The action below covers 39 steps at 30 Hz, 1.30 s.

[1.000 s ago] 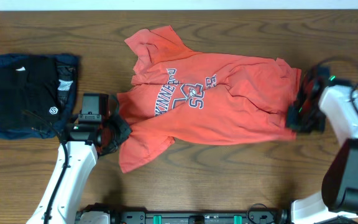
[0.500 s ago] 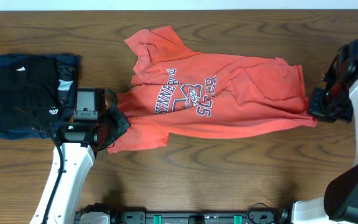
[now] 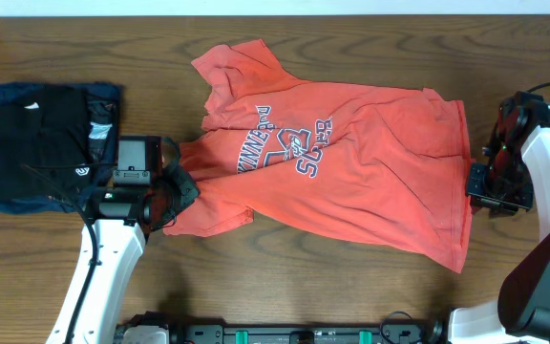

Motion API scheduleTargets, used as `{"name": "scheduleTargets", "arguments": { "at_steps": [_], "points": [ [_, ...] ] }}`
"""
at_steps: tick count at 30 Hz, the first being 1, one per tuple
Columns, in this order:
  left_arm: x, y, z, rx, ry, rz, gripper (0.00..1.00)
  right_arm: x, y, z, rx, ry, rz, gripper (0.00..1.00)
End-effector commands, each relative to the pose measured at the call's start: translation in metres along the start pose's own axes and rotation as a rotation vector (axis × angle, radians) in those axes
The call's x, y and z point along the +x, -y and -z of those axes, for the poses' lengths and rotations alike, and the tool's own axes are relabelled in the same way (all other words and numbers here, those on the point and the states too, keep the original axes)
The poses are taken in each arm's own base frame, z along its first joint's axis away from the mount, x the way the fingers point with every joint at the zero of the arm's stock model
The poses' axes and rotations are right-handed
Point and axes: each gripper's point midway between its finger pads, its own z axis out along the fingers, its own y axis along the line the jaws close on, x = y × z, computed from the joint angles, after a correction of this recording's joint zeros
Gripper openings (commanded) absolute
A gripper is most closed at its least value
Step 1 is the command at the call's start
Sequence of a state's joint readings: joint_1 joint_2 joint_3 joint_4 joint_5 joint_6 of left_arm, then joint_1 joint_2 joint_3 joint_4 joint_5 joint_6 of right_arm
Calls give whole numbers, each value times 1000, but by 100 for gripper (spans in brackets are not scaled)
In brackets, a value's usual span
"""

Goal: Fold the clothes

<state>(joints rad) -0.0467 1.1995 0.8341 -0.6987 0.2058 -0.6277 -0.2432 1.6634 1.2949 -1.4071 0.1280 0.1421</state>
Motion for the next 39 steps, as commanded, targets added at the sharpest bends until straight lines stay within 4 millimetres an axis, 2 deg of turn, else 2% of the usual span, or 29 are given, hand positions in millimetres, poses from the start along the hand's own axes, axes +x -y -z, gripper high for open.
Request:
{"name": "scheduleTargets", "arguments": {
  "at_steps": [1,5,11,18,20,22,25,31,34,39],
  "points": [
    [-7,2,5,-1,26,-10,6,5,8,-4,40,-29,-44,36],
    [-5,0,4,-7,19,-9,6,16,7,-21,50,-70,-123,40],
    [-4,-1,4,-11,14,-9,6,24,-7,-66,5,-85,-254,42],
    [-3,-2,4,-15,9,-8,6,40,-5,-106,16,-104,-373,45],
    [-2,-2,4,-15,9,-8,6,41,-3,-112,20,-101,-383,74],
    [-3,-2,4,-15,9,-8,6,41,-2,-118,14,-95,-389,82],
    [-2,-2,4,-15,9,-7,6,43,-3,-126,11,-88,-390,81],
    [-2,-2,4,-16,9,-7,6,53,-24,-143,-98,-108,-361,69],
    [-2,-2,4,-15,9,-7,6,61,-24,-149,-96,-126,-360,63],
    [-2,-2,4,-15,9,-7,6,70,-25,-158,-97,-139,-364,60]
  ]
}}
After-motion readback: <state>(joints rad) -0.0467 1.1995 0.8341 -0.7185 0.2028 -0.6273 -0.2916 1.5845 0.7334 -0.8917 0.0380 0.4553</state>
